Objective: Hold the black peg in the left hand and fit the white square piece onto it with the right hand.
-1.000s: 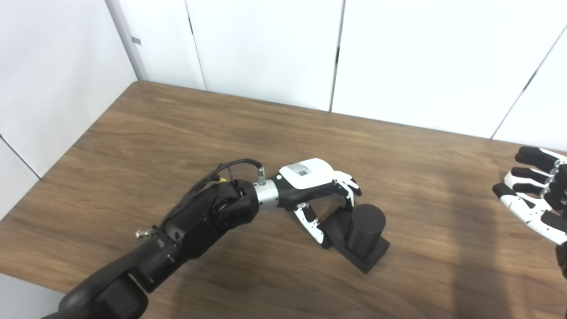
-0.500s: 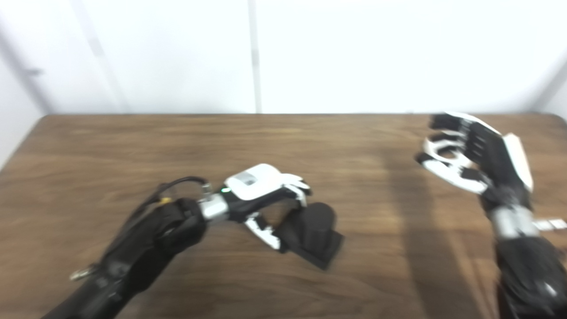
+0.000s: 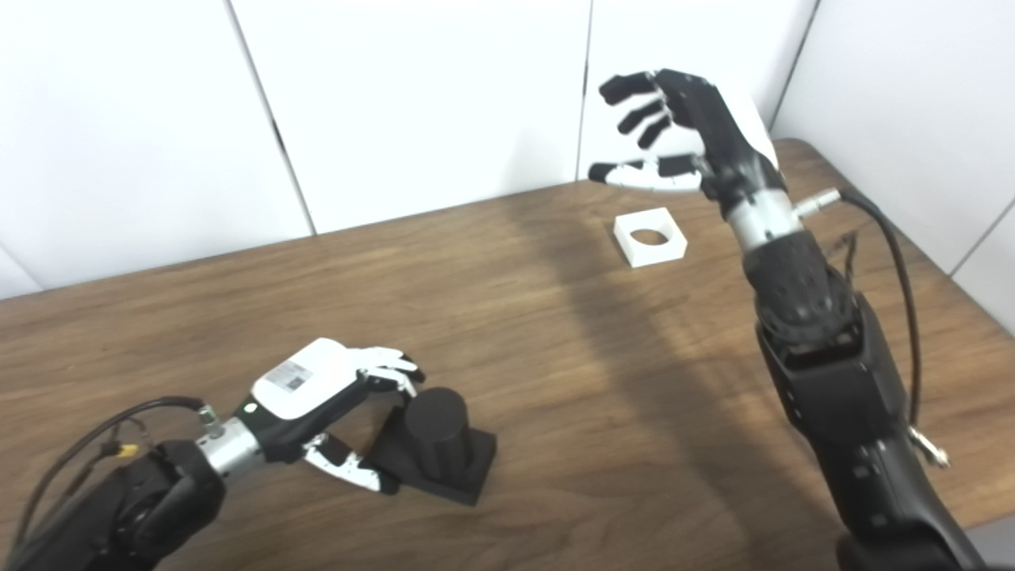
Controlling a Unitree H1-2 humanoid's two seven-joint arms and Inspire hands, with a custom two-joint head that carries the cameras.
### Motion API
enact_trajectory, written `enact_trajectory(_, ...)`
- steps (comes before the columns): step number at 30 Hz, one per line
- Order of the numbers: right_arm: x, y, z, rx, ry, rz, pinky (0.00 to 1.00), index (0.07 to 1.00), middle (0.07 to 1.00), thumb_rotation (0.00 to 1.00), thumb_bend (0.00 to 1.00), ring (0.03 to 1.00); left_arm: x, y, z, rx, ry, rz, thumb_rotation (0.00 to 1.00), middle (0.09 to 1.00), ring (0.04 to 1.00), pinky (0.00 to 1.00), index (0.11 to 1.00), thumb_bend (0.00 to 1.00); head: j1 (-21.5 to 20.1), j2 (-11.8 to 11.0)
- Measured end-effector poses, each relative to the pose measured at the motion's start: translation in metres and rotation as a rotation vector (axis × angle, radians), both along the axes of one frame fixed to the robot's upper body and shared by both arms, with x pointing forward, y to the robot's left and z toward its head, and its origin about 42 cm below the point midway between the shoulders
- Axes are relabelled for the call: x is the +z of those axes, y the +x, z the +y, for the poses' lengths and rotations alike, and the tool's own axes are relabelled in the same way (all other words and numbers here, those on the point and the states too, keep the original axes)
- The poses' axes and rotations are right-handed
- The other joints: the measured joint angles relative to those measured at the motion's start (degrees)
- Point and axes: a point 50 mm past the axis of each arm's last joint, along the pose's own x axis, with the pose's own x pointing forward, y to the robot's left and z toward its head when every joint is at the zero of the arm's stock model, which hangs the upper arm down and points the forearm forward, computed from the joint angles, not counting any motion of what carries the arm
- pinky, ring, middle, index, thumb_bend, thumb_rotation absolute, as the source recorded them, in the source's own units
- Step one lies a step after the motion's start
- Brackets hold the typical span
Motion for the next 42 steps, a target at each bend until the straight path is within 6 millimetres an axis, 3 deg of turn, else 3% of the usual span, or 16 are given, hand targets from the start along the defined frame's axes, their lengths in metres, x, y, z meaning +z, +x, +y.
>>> enact_trajectory(3, -0.002, 0.005, -0.004, -0.022, -0.041, 0.024, 0.44, 0.639, 0.672, 0.03, 0.64, 0.571, -0.001, 0.0, 0.001, -0.003, 0.0, 0.002, 0.06, 0.797, 0.824, 0.7, 0.489, 0.52, -0.97, -0.97)
enact_trajectory(8, -0.01, 0.012, -0.018, -0.076, -0.129, 0.089, 0.51, 0.674, 0.703, 0.09, 0.61, 0.631, 0.001, 0.0, 0.002, -0.007, 0.005, 0.0, 0.05, 0.791, 0.825, 0.7, 0.489, 0.52, -2.02, -1.76)
enact_trajectory(13, -0.01, 0.018, -0.045, -0.105, -0.377, 0.205, 0.56, 0.684, 0.774, 0.21, 0.57, 0.721, 0.001, 0.0, 0.005, -0.004, 0.011, -0.001, 0.05, 0.791, 0.823, 0.69, 0.489, 0.52, -1.76, -2.64)
enact_trajectory(16, -0.01, 0.026, -0.065, -0.115, -0.503, 0.3, 0.57, 0.7, 0.791, 0.22, 0.6, 0.725, 0.001, 0.0, 0.007, -0.002, 0.011, -0.001, 0.05, 0.79, 0.824, 0.69, 0.489, 0.52, -1.67, -2.73)
enact_trajectory(19, -0.009, 0.039, -0.081, -0.12, -0.6, 0.405, 0.65, 0.723, 0.845, 0.24, 0.63, 0.823, 0.0, 0.0, 0.009, 0.0, 0.007, -0.004, 0.06, 0.786, 0.822, 0.69, 0.489, 0.52, -1.59, -2.82)
enact_trajectory(23, -0.006, 0.054, -0.086, -0.124, -0.642, 0.454, 0.69, 0.73, 0.885, 0.26, 0.65, 0.885, -0.001, -0.001, 0.009, 0.002, 0.0, -0.007, 0.06, 0.787, 0.818, 0.68, 0.489, 0.52, -0.71, -2.99)
enact_trajectory(27, -0.015, 0.063, -0.089, -0.112, -0.657, 0.527, 0.74, 0.759, 0.928, 0.32, 0.67, 0.929, -0.002, -0.002, 0.008, 0.0, -0.008, -0.009, 0.06, 0.792, 0.826, 0.69, 0.489, 0.52, -0.44, -3.52)
enact_trajectory(33, -0.026, 0.066, -0.097, -0.102, -0.626, 0.65, 0.82, 0.863, 0.986, 0.42, 0.68, 0.978, -0.003, -0.002, 0.01, 0.002, -0.011, -0.008, 0.06, 0.797, 0.836, 0.7, 0.489, 0.52, 0.52, -3.69)
enact_trajectory(36, -0.029, 0.066, -0.098, -0.082, -0.603, 0.7, 0.84, 0.908, 0.999, 0.51, 0.74, 0.991, -0.004, -0.002, 0.01, 0.003, -0.011, -0.008, 0.06, 0.797, 0.833, 0.7, 0.489, 0.52, 0.7, -3.61)
enact_trajectory(38, -0.031, 0.068, -0.099, -0.067, -0.581, 0.733, 0.81, 0.957, 1.0, 0.55, 0.84, 0.996, -0.004, -0.003, 0.01, 0.002, -0.011, -0.007, 0.06, 0.795, 0.83, 0.69, 0.489, 0.52, 0.7, -3.61)
enact_trajectory(40, -0.033, 0.069, -0.1, -0.056, -0.559, 0.765, 0.79, 0.989, 1.0, 0.55, 0.91, 0.995, -0.004, -0.003, 0.01, 0.002, -0.015, -0.005, 0.06, 0.792, 0.827, 0.69, 0.489, 0.52, 0.7, -3.61)
enact_trajectory(42, -0.033, 0.07, -0.098, -0.036, -0.541, 0.785, 0.77, 0.998, 1.0, 0.48, 0.98, 0.99, -0.004, -0.003, 0.01, 0.004, -0.017, -0.003, 0.06, 0.795, 0.832, 0.69, 0.489, 0.52, 0.87, -3.43)
